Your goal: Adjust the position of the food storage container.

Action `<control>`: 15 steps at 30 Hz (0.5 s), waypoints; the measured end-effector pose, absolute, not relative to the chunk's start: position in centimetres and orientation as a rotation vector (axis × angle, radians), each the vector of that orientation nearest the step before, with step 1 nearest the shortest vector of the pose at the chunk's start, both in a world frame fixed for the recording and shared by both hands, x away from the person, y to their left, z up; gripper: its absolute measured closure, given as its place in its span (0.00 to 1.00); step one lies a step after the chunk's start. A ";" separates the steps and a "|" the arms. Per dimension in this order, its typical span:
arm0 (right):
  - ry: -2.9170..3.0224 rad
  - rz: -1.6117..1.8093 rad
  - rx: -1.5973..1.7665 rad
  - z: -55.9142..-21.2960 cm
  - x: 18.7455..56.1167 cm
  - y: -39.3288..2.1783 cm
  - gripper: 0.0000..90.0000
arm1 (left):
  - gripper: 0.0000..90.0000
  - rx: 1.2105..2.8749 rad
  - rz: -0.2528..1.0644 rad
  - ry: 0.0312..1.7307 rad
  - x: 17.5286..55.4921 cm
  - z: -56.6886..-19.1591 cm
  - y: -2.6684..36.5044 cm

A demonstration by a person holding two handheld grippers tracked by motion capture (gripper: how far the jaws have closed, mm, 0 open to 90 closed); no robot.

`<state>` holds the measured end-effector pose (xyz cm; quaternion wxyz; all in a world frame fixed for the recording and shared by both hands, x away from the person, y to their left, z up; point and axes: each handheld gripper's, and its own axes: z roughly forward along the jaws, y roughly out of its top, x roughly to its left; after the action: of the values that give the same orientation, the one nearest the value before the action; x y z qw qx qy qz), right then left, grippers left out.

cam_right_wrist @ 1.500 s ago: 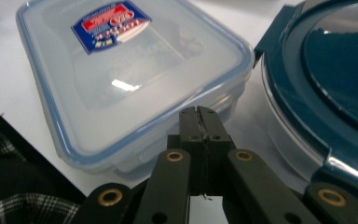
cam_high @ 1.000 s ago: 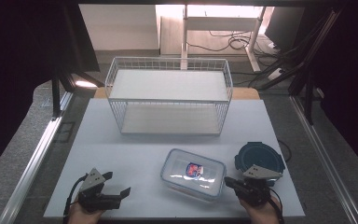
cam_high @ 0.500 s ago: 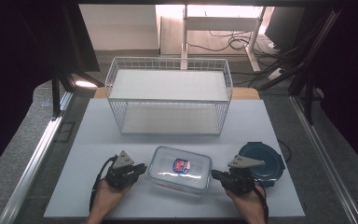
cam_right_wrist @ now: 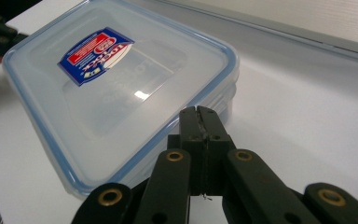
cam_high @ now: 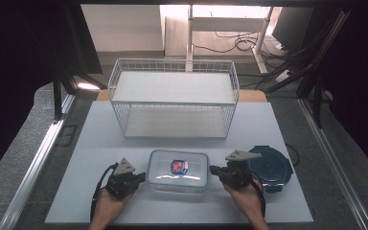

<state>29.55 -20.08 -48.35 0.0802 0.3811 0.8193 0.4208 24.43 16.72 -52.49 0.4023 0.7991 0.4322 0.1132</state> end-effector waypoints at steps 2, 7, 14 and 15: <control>2.454 1.260 1.146 -48.4 29.9 -20.1 0.99 | 1.00 2.015 0.272 1.098 24.1 -52.5 16.8; 2.480 1.262 1.120 -48.3 30.1 -20.1 0.99 | 0.98 2.045 0.306 1.090 23.8 -52.4 16.3; 2.430 1.105 1.104 -47.2 28.0 -24.0 0.99 | 0.97 2.021 0.303 1.093 23.7 -52.4 17.3; 2.430 1.105 1.104 -47.2 28.0 -24.0 0.99 | 0.97 2.018 0.299 1.094 23.7 -52.4 17.5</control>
<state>28.02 -24.02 -47.19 0.1263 0.3792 0.8344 0.3795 23.67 17.48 -52.41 0.4016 0.7984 0.4327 0.1184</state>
